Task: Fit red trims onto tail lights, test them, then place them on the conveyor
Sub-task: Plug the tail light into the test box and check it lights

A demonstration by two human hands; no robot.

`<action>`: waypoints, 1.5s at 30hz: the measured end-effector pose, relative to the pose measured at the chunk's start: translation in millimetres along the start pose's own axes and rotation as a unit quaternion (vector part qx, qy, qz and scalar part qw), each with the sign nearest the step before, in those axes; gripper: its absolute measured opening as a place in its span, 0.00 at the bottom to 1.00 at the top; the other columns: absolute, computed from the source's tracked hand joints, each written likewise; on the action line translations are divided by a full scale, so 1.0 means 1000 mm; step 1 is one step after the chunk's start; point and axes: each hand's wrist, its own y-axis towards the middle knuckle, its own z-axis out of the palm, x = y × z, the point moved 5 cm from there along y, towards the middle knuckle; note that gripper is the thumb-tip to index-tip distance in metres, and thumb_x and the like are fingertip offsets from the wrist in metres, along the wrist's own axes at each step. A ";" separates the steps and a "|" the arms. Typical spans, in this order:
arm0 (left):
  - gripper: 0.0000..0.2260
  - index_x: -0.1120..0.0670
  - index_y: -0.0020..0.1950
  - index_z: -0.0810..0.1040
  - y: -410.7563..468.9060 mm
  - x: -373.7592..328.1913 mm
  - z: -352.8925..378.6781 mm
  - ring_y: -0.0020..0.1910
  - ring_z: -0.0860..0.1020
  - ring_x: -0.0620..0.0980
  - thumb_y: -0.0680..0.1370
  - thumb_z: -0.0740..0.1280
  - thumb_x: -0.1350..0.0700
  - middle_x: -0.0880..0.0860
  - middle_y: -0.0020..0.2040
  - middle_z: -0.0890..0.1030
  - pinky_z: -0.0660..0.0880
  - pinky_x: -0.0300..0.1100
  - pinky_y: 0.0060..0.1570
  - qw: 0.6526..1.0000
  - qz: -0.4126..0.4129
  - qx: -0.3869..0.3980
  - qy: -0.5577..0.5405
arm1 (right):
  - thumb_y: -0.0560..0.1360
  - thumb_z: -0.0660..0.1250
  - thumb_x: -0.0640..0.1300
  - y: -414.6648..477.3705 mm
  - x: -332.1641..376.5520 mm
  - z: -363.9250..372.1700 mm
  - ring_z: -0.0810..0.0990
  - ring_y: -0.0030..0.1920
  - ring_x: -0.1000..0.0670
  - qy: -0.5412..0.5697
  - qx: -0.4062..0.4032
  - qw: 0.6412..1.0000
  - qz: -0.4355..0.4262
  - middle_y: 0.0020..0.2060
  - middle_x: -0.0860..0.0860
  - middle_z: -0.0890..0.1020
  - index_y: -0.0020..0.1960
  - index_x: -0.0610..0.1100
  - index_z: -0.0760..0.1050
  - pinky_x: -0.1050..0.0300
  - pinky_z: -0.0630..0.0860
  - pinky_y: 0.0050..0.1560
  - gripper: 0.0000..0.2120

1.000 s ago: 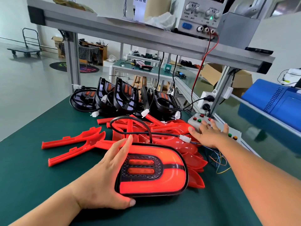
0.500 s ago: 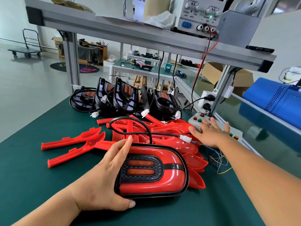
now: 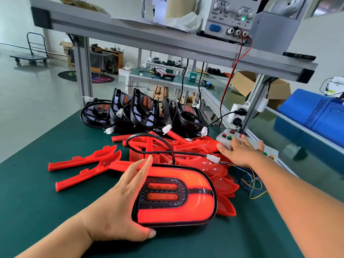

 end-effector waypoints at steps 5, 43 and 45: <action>0.62 0.35 0.72 0.26 0.000 0.000 0.000 0.75 0.42 0.29 0.60 0.74 0.32 0.32 0.73 0.36 0.46 0.23 0.69 1.000 -0.004 0.005 0.000 | 0.50 0.25 0.82 -0.001 0.001 -0.002 0.37 0.78 0.53 0.017 0.004 1.000 0.005 0.80 0.53 0.49 0.80 0.49 0.49 0.34 0.31 0.70 0.66; 0.63 0.34 0.71 0.25 -0.001 0.002 0.001 0.72 0.41 0.25 0.61 0.76 0.35 0.29 0.72 0.35 0.45 0.18 0.65 1.000 -0.006 0.024 -0.010 | 0.63 0.33 0.81 0.012 0.028 -0.018 0.46 0.79 0.49 0.123 -0.031 0.992 -0.023 0.78 0.47 0.58 0.65 0.53 0.69 0.37 0.39 0.74 0.48; 0.62 0.32 0.70 0.24 -0.002 0.001 0.002 0.72 0.39 0.26 0.61 0.76 0.34 0.28 0.72 0.33 0.44 0.18 0.65 1.000 0.000 0.022 -0.007 | 0.72 0.45 0.76 0.004 0.029 -0.027 0.60 0.75 0.46 0.125 -0.073 0.989 -0.034 0.72 0.47 0.68 0.59 0.53 0.68 0.40 0.51 0.72 0.32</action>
